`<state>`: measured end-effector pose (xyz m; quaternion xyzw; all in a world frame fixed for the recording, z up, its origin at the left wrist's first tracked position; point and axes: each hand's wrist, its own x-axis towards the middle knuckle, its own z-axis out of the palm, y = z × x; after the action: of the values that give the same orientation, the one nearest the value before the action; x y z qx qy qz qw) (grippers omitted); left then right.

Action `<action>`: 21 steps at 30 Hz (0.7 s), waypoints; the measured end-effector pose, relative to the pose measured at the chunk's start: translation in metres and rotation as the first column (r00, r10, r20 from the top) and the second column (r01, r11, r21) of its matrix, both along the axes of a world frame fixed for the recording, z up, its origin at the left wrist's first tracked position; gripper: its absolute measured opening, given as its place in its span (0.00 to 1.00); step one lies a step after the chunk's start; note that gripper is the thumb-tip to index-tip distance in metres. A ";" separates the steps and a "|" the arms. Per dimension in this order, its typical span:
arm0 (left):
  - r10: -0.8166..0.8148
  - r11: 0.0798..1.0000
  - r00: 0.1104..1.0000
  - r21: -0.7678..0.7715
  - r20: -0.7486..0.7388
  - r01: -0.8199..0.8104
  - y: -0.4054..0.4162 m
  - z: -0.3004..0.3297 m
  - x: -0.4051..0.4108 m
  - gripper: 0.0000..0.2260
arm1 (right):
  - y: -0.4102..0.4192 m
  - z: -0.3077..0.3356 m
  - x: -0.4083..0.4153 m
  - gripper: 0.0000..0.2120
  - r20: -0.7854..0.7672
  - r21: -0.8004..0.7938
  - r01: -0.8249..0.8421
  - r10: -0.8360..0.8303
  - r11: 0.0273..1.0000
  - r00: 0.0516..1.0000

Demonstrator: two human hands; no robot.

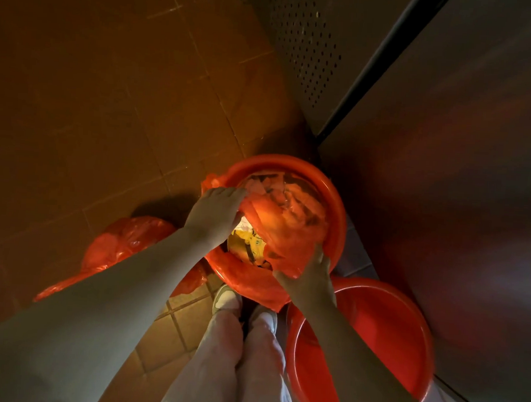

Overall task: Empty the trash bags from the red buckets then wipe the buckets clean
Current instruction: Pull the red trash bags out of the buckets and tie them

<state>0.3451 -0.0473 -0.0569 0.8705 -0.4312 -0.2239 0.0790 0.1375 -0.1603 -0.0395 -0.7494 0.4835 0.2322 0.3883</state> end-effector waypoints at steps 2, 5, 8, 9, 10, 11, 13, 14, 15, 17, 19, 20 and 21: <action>0.027 1.000 0.999 0.005 -0.036 -0.026 0.004 0.003 0.000 0.18 | 0.001 0.001 0.000 0.50 0.015 -0.002 0.035 -0.035 0.999 0.999; 0.105 0.994 0.989 0.037 -0.104 -0.101 0.008 0.008 -0.001 0.15 | -0.002 0.006 -0.001 0.40 0.029 -0.018 0.075 -0.075 0.997 0.997; 0.195 0.981 0.970 0.041 -0.142 -0.191 0.011 0.013 -0.001 0.12 | -0.008 0.012 -0.004 0.35 0.046 -0.027 0.061 -0.060 0.998 0.997; 0.220 0.976 0.964 0.038 -0.147 -0.216 0.013 0.015 -0.002 0.11 | -0.010 0.014 -0.005 0.34 0.040 -0.028 0.037 -0.036 0.999 0.999; 0.241 0.971 0.959 0.042 -0.152 -0.237 0.015 0.017 -0.003 0.10 | -0.012 0.017 -0.007 0.33 0.035 -0.030 0.031 -0.030 0.999 0.999; 0.261 0.965 0.952 0.056 -0.157 -0.255 0.018 0.021 -0.005 0.11 | -0.015 0.020 -0.009 0.32 0.036 -0.031 0.057 -0.055 0.998 0.998; 0.300 0.954 0.937 0.078 -0.180 -0.290 0.022 0.029 -0.008 0.12 | -0.021 0.028 -0.015 0.28 0.020 -0.040 0.109 -0.108 0.993 0.994; 0.326 0.945 0.926 0.087 -0.193 -0.315 0.024 0.035 -0.009 0.13 | -0.024 0.032 -0.017 0.24 -0.004 -0.045 0.108 -0.109 0.993 0.994; 0.359 0.933 0.910 0.101 -0.206 -0.346 0.026 0.041 -0.009 0.14 | -0.028 0.037 -0.020 0.20 -0.030 -0.038 0.105 -0.106 0.994 0.994; 0.417 0.909 0.876 0.112 -0.241 -0.402 0.028 0.056 -0.012 0.13 | -0.033 0.052 -0.024 0.15 -0.073 -0.003 0.095 -0.095 0.995 0.993; 0.470 0.882 0.840 0.116 -0.272 -0.456 0.028 0.073 -0.014 0.10 | -0.038 0.069 -0.028 0.14 -0.105 0.003 0.069 -0.068 0.998 0.992; 0.496 0.867 0.820 0.118 -0.286 -0.483 0.027 0.082 -0.015 0.07 | -0.040 0.077 -0.029 0.14 -0.116 0.001 0.057 -0.057 0.998 0.992; 0.520 0.853 0.801 0.130 -0.297 -0.506 0.026 0.090 -0.016 0.05 | -0.042 0.085 -0.031 0.14 -0.124 -0.001 0.049 -0.049 0.999 0.991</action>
<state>0.3290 -0.0211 0.0335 0.9077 -0.1559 -0.3422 0.1864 0.1066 -0.2019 0.0452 -0.7211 0.5247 0.2690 0.3638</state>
